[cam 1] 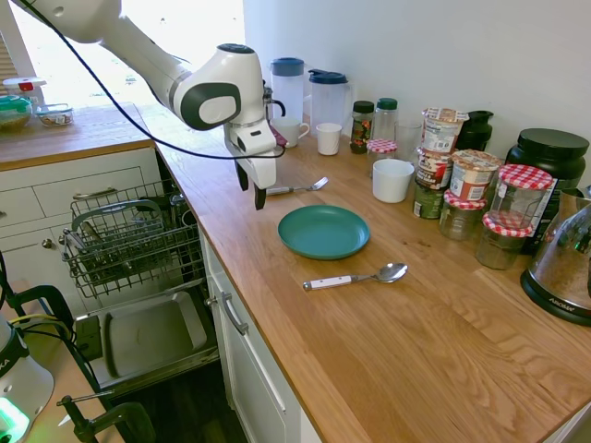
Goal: Put the fork in the dishwasher
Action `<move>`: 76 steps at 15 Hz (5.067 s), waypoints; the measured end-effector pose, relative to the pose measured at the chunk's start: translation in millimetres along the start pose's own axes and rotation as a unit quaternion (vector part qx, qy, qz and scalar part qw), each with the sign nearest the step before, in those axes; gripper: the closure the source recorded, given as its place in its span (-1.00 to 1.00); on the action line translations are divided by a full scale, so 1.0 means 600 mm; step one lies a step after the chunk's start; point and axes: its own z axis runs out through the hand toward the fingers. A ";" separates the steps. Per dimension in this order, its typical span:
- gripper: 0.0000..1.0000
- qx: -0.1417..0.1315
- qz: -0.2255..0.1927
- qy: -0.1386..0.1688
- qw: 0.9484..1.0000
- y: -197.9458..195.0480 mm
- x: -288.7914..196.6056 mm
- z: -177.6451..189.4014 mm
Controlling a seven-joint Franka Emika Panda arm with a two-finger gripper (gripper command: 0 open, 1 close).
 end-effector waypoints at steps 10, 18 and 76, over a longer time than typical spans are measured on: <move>-1.00 -0.014 0.079 0.075 0.994 -0.103 -0.008 0.013; 1.00 -0.051 0.100 0.085 0.990 -0.126 0.003 0.040; 1.00 -0.311 -0.085 -0.346 0.881 0.086 -0.627 0.015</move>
